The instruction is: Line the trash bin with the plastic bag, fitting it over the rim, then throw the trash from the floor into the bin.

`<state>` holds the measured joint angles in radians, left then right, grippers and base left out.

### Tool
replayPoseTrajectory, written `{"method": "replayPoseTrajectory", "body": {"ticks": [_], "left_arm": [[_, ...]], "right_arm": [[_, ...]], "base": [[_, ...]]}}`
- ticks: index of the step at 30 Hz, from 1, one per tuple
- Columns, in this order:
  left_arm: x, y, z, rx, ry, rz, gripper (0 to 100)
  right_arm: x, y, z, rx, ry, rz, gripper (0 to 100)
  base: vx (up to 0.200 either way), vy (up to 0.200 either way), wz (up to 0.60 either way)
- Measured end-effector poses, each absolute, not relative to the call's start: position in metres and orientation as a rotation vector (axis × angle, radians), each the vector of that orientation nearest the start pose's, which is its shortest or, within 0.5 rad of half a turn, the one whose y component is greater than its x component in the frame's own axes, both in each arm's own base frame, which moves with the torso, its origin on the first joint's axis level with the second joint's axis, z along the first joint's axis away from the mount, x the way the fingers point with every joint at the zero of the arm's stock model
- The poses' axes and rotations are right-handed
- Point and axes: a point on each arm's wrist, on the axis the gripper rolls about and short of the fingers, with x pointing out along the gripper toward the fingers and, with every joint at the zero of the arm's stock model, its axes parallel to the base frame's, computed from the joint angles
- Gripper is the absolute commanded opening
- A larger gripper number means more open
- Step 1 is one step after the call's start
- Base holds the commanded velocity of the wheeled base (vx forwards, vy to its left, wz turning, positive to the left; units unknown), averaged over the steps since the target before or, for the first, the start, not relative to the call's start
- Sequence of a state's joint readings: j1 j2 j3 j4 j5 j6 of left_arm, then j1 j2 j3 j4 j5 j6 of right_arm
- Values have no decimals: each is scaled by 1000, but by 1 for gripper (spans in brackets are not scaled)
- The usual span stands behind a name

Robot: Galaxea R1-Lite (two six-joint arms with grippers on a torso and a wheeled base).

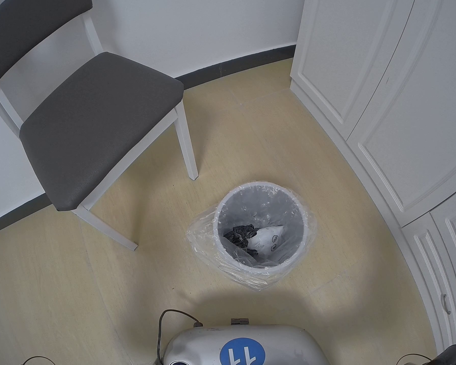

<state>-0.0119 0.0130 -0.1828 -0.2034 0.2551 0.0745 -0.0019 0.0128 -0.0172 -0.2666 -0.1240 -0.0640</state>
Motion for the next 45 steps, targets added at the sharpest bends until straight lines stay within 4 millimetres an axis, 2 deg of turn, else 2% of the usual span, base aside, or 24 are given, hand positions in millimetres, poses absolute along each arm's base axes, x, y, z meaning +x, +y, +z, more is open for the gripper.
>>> {"method": "replayPoseTrajectory", "body": {"ticks": [11,25,45], "left_arm": [[-29,6,110,46,-250,250,100],[-24,6,89,62,-80,245,100],[-24,6,88,63,-68,245,100]], "right_arm": [[-24,-1,89,-61,-84,-72,100],[-23,-1,88,-51,-75,-33,100],[-23,2,88,-95,-79,85,100]], "base": [[0,0,0],[0,0,0],[0,0,0]]}}
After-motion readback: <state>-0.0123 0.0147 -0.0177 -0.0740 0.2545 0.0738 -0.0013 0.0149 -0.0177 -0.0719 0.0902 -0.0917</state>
